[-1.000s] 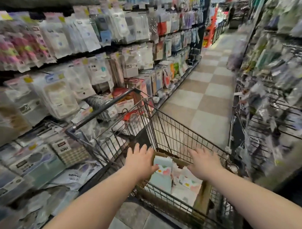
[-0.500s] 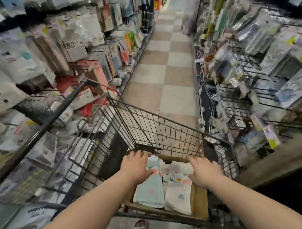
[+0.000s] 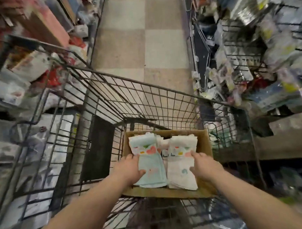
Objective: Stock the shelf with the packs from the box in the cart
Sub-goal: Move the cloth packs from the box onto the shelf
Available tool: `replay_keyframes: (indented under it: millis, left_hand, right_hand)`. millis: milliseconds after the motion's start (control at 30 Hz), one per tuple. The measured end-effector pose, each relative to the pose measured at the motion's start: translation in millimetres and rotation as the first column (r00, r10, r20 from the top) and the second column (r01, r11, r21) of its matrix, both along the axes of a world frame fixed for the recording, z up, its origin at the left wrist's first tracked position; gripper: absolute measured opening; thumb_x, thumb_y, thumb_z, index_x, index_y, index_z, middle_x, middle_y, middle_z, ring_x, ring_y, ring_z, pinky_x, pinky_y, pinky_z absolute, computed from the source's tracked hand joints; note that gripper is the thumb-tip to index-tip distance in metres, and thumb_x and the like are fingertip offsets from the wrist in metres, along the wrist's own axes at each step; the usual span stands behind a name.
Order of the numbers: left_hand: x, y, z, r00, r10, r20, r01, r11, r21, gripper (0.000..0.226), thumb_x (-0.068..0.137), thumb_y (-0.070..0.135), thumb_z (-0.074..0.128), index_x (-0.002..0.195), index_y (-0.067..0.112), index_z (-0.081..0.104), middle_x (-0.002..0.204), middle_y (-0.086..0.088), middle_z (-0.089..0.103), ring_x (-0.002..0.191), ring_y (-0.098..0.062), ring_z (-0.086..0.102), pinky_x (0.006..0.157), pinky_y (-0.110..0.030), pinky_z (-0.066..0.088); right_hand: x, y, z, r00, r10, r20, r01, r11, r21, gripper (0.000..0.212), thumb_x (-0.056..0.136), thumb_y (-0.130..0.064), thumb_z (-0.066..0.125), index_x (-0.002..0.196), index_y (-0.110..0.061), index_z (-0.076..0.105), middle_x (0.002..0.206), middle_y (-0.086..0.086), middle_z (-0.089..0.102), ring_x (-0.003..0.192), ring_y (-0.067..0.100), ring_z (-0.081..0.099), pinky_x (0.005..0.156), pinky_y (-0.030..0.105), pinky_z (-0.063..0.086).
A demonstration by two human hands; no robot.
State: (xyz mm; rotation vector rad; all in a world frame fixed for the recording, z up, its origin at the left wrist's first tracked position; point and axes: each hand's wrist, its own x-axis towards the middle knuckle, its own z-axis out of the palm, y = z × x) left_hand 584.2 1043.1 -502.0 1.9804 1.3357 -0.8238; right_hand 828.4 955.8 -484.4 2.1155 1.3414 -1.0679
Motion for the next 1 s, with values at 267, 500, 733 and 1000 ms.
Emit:
replay_keyframes:
  millis: [267,500,733,1000]
  left_hand:
    - [3,11,-87,0.944,0.329,-0.028,-0.327,0.920,-0.215,0.060,0.080,0.050,0.056,0.135,0.027,0.044,0.134,-0.004,0.053,0.119,-0.026,0.053,0.101,-0.044,0.045]
    - [16,18,-138,0.806,0.592,-0.019,-0.583,0.787,-0.199,0.055,0.088,0.034,0.060,0.138,0.017,0.043,0.139,-0.006,0.049,0.125,-0.029,0.050,0.104,-0.042,0.042]
    - [29,34,-179,0.453,0.890,0.047,-0.867,0.453,-0.208,0.065,0.086,0.026,0.067,0.141,0.009,0.037,0.140,-0.013,0.051,0.126,-0.033,0.049,0.094,-0.034,0.041]
    - [30,35,-180,0.310,0.947,0.080,-0.932,0.320,-0.169,0.051,0.082,0.016,0.070,0.124,0.004,0.043,0.119,-0.017,0.059,0.105,-0.032,0.056,0.082,-0.034,0.044]
  right_hand:
    - [17,14,-88,0.976,-0.196,-0.095,0.189,0.979,-0.074,0.060,0.091,-0.035,0.053,0.145,-0.032,0.027,0.150,0.003,0.034,0.126,0.027,0.048,0.097,0.040,0.046]
    - [33,22,-156,0.835,-0.541,-0.101,0.539,0.841,-0.053,0.040,0.090,-0.024,0.059,0.128,-0.028,0.047,0.135,0.004,0.050,0.115,0.026,0.055,0.094,0.039,0.050]
    - [40,23,-199,0.538,-0.827,-0.165,0.837,0.547,-0.015,0.056,0.087,-0.028,0.064,0.133,-0.012,0.038,0.134,0.011,0.053,0.123,0.033,0.051,0.105,0.047,0.041]
    - [41,21,-192,0.473,-0.855,-0.211,0.879,0.474,0.050,0.044,0.082,-0.024,0.072,0.116,-0.013,0.046,0.124,0.012,0.059,0.112,0.033,0.058,0.094,0.046,0.049]
